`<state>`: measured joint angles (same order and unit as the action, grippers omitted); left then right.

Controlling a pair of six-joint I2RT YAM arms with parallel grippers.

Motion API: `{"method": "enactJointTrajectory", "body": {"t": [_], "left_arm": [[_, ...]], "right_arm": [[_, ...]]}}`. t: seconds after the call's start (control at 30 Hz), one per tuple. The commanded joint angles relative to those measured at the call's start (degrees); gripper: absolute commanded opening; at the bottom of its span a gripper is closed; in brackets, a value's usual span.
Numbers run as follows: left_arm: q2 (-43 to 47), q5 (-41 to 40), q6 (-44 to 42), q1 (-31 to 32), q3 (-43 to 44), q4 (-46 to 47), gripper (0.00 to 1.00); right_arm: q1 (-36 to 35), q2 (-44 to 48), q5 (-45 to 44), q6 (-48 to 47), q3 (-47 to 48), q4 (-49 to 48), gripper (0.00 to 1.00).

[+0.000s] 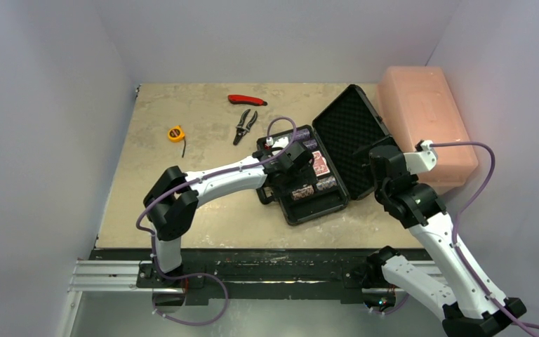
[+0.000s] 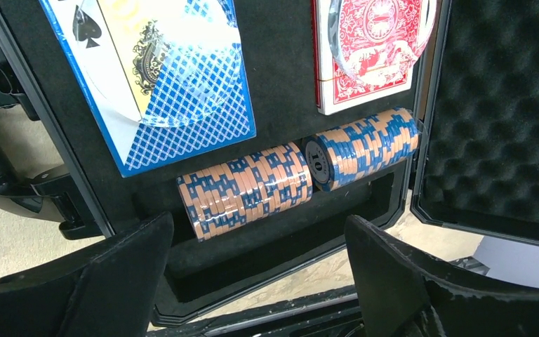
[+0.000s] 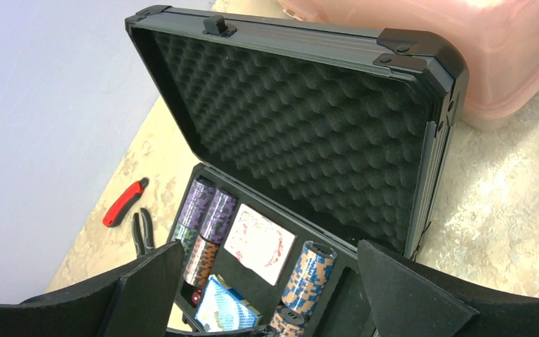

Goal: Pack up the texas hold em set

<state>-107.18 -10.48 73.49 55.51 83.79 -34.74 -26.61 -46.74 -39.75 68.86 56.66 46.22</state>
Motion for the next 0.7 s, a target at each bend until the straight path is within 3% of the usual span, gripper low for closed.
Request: {"method": "enactJointTrajectory", "body": {"t": [0.0, 0.17, 0.47, 0.67], "left_arm": [[1.8, 0.28, 0.85, -0.35, 0.32, 2.05, 0.93], [6.27, -0.24, -1.57, -0.3, -1.94, 3.48, 0.93], [15.99, -3.25, -9.42, -0.38, -9.44, 8.23, 0.94], [20.01, -2.34, -14.57, -1.72, -9.89, 3.05, 0.94]], "right_arm": [[0.18, 0.99, -1.3, -1.91, 1.88, -1.72, 0.99], [0.21, 1.53, 0.6, -12.39, 2.2, -8.09, 0.99], [0.16, 4.7, 12.06, -29.27, 1.43, -22.28, 0.99], [0.22, 1.75, 10.79, -36.39, 4.62, -23.1, 0.99]]}}
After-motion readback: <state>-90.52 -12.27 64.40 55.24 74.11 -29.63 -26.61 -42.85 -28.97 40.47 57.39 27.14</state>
